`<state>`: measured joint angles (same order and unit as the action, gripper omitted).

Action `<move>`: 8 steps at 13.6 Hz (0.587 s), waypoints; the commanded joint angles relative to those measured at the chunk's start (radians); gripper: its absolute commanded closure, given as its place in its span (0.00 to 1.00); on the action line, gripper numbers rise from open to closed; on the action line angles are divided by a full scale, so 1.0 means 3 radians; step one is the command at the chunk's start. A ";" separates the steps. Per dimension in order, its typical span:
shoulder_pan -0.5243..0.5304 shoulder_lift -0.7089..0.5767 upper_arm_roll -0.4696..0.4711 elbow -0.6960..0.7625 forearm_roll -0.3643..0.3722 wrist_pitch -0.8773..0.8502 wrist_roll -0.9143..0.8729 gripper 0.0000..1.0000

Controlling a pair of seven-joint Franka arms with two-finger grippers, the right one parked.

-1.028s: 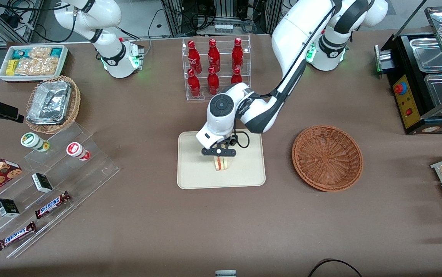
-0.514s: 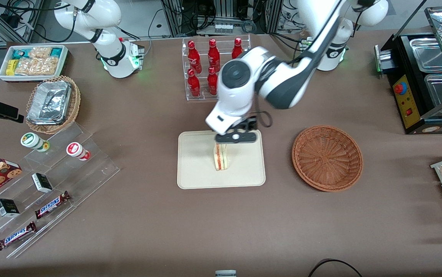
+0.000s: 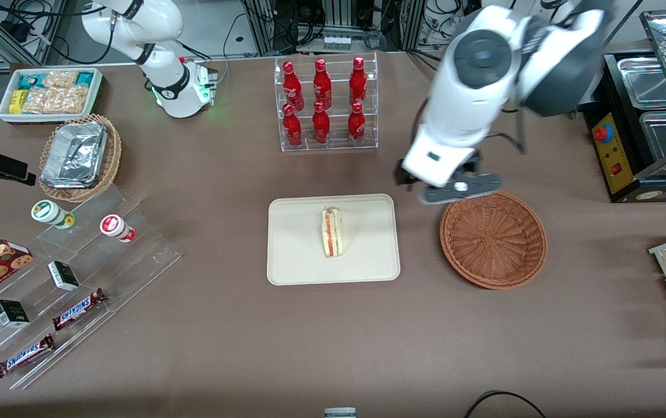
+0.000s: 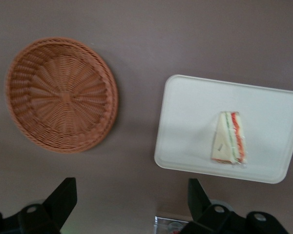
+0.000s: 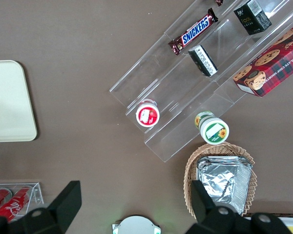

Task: Place sandwich from basket to tray

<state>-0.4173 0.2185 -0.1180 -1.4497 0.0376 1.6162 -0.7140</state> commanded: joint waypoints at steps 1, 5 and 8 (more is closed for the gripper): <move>0.0270 -0.0252 -0.0021 -0.0316 0.0023 0.0017 0.0257 0.00; 0.0740 -0.0508 -0.0021 -0.0546 0.0028 0.0028 0.0952 0.00; 0.1012 -0.0666 -0.0021 -0.0700 0.0028 0.0038 0.1443 0.00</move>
<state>-0.1606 0.0825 -0.1125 -1.5934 0.0399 1.6156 -0.3611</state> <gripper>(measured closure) 0.000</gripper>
